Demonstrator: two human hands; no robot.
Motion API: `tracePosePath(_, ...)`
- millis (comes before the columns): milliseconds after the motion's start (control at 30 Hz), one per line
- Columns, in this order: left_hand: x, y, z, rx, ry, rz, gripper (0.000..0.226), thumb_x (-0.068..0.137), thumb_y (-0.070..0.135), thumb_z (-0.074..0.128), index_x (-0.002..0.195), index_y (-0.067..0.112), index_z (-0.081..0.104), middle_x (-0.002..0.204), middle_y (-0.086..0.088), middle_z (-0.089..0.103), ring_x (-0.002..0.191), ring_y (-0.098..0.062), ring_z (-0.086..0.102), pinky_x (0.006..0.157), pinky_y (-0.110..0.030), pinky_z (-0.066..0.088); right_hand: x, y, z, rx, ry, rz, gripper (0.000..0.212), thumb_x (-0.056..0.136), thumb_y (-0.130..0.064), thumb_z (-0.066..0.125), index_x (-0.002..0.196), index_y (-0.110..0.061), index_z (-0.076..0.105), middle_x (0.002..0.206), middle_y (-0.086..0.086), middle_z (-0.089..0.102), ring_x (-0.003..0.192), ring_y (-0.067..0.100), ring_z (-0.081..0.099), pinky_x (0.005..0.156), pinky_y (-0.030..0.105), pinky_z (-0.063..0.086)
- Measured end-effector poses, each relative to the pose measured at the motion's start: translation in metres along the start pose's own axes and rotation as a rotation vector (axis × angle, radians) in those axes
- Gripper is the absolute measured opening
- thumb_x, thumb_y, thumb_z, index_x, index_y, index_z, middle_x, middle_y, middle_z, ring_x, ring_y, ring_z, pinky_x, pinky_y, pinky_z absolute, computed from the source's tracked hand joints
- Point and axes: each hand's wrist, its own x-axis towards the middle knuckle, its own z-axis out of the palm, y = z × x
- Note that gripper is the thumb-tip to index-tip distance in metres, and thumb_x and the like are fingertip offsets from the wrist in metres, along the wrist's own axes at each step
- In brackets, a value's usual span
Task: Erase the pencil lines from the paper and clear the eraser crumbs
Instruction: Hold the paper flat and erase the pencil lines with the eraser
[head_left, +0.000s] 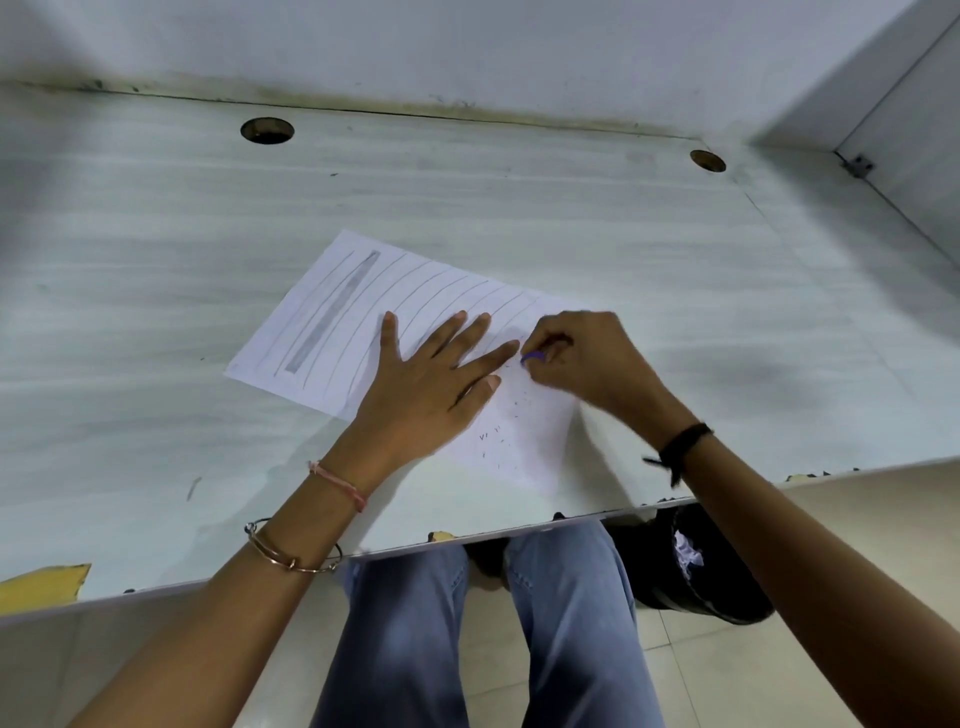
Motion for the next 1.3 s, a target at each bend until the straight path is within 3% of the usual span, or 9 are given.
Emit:
tracePosePath(100, 0.000, 0.000, 0.001, 0.002, 0.004, -0.005, 0.051, 0.098, 0.053, 0.000, 0.149, 0.054, 0.000, 0.163, 0.015, -0.003, 0.149, -0.007, -0.008, 0.110, -0.066, -0.012, 0.006, 0.003, 0.001, -0.004, 0.076, 0.015, 0.009, 0.072, -0.001, 0.069, 0.075, -0.010, 0.071, 0.064, -0.009, 0.061, 0.058, 0.004, 0.056, 0.059, 0.010, 0.040)
tracePosePath(167, 0.000, 0.002, -0.001, 0.004, 0.012, -0.014, 0.048, 0.101, 0.052, 0.003, 0.149, 0.054, 0.002, 0.163, 0.015, -0.003, 0.149, -0.006, -0.007, 0.110, -0.067, -0.011, -0.013, -0.009, 0.008, -0.072, 0.011, -0.106, 0.009, 0.070, -0.002, 0.070, 0.075, -0.009, 0.071, 0.066, -0.003, 0.063, 0.062, 0.011, 0.057, 0.063, 0.020, 0.043)
tracePosePath(267, 0.001, 0.002, 0.000, 0.025, -0.003, -0.016, 0.048, 0.102, 0.051, 0.006, 0.150, 0.053, 0.002, 0.162, 0.015, -0.005, 0.149, -0.006, -0.009, 0.110, -0.066, -0.012, -0.035, -0.018, 0.010, -0.048, -0.160, -0.183, 0.011, 0.069, -0.001, 0.072, 0.077, -0.009, 0.073, 0.069, 0.002, 0.067, 0.060, 0.010, 0.056, 0.065, 0.018, 0.044)
tracePosePath(467, 0.000, 0.001, 0.001, 0.024, -0.004, -0.008, 0.048, 0.100, 0.053, -0.001, 0.148, 0.054, -0.002, 0.162, 0.015, -0.004, 0.149, -0.007, -0.008, 0.111, -0.067, -0.011, 0.006, 0.003, 0.005, -0.025, 0.088, -0.016, 0.008, 0.073, -0.007, 0.069, 0.076, -0.014, 0.071, 0.062, -0.012, 0.058, 0.056, 0.005, 0.050, 0.062, 0.021, 0.039)
tracePosePath(667, 0.002, -0.001, 0.002, 0.072, 0.006, 0.004, 0.056, 0.094, 0.056, -0.008, 0.150, 0.051, -0.002, 0.163, 0.013, -0.006, 0.149, -0.009, -0.009, 0.110, -0.067, -0.010, -0.046, -0.018, 0.015, -0.031, -0.195, -0.232, 0.011, 0.068, -0.006, 0.077, 0.074, -0.014, 0.072, 0.064, -0.013, 0.057, 0.059, 0.001, 0.050, 0.060, 0.009, 0.035)
tracePosePath(867, 0.000, 0.000, 0.001, 0.010, 0.012, 0.003, 0.051, 0.098, 0.053, -0.001, 0.149, 0.054, 0.000, 0.162, 0.015, -0.004, 0.149, -0.006, -0.008, 0.110, -0.066, -0.011, -0.004, 0.014, 0.002, 0.006, 0.136, -0.043, 0.010, 0.075, -0.007, 0.071, 0.074, -0.017, 0.068, 0.058, -0.024, 0.057, 0.056, -0.001, 0.050, 0.056, 0.010, 0.033)
tracePosePath(1033, 0.002, -0.001, 0.002, 0.060, 0.002, 0.005, 0.052, 0.098, 0.056, -0.003, 0.150, 0.052, -0.003, 0.163, 0.014, -0.007, 0.149, -0.007, -0.011, 0.109, -0.066, -0.013, -0.052, -0.007, 0.016, 0.091, -0.203, -0.255, 0.013, 0.072, -0.007, 0.077, 0.079, -0.016, 0.072, 0.071, -0.006, 0.063, 0.060, 0.006, 0.047, 0.059, 0.016, 0.037)
tracePosePath(1200, -0.001, 0.000, 0.000, 0.002, -0.006, -0.001, 0.048, 0.103, 0.049, 0.011, 0.149, 0.054, 0.000, 0.162, 0.016, -0.005, 0.149, -0.006, -0.009, 0.111, -0.066, -0.012, -0.012, 0.014, 0.000, 0.079, 0.055, -0.093, 0.009, 0.075, -0.004, 0.071, 0.079, -0.012, 0.070, 0.072, -0.009, 0.063, 0.057, -0.001, 0.049, 0.056, 0.012, 0.031)
tracePosePath(1300, 0.000, 0.001, -0.001, -0.001, -0.016, -0.016, 0.047, 0.103, 0.051, 0.010, 0.148, 0.055, -0.001, 0.162, 0.016, -0.006, 0.148, -0.005, -0.011, 0.111, -0.066, -0.012, -0.027, 0.000, 0.012, 0.011, 0.014, -0.166, 0.006, 0.073, -0.011, 0.071, 0.077, -0.015, 0.069, 0.068, -0.015, 0.057, 0.063, -0.005, 0.050, 0.059, 0.014, 0.030)
